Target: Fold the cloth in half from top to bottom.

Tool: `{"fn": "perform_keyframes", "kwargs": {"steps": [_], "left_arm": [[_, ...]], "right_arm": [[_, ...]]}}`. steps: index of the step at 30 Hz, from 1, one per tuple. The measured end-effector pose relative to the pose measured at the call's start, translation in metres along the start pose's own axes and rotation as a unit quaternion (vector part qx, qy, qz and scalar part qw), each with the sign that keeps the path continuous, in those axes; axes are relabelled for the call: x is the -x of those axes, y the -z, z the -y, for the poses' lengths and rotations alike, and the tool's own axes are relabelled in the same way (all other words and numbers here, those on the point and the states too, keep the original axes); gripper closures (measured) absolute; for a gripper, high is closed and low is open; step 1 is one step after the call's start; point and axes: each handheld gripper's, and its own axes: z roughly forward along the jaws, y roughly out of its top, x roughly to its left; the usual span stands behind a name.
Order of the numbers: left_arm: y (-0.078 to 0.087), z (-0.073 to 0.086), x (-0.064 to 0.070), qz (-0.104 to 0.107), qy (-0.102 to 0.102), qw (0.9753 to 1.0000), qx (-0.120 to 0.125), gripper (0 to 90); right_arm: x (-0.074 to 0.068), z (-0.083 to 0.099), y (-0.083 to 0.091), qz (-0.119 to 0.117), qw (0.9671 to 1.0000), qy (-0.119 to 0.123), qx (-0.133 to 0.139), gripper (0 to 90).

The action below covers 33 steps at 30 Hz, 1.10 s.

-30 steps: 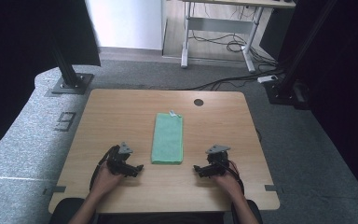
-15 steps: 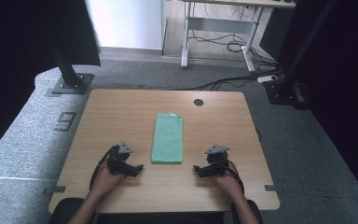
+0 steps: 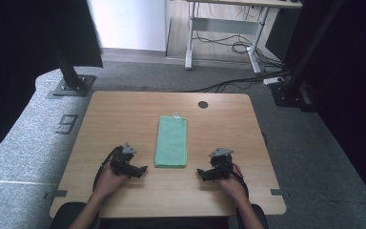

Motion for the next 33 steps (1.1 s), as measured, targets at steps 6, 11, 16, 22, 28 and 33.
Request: {"fn": "perform_keyframes", "kwargs": {"steps": [6, 11, 16, 22, 28, 33], "left_arm": [[0.002, -0.01, -0.005, -0.01, 0.007, 0.9998, 0.017, 0.0], [-0.003, -0.021, -0.006, -0.014, 0.011, 0.9995, 0.025, 0.0], [-0.013, -0.032, -0.002, -0.016, 0.004, 0.9996, 0.023, 0.0], [-0.024, -0.043, 0.005, -0.014, -0.01, 0.9996, 0.021, 0.0], [-0.033, -0.042, 0.01, -0.013, -0.022, 0.9997, 0.005, 0.0], [-0.03, -0.039, 0.013, -0.012, -0.031, 0.9995, -0.004, 0.0]], "right_arm": [[-0.003, -0.005, -0.003, -0.003, 1.0, 0.002, -0.004, 0.0], [-0.007, -0.014, -0.007, -0.004, 1.0, 0.0, 0.006, 0.0], [-0.009, -0.028, -0.015, -0.006, 0.9999, -0.009, 0.012, 0.0], [-0.013, -0.043, -0.024, -0.007, 0.9997, -0.011, 0.021, 0.0], [-0.021, -0.058, -0.037, -0.005, 0.9998, -0.005, 0.019, 0.0], [-0.027, -0.055, -0.047, 0.002, 0.9999, 0.013, -0.005, 0.0]]}}
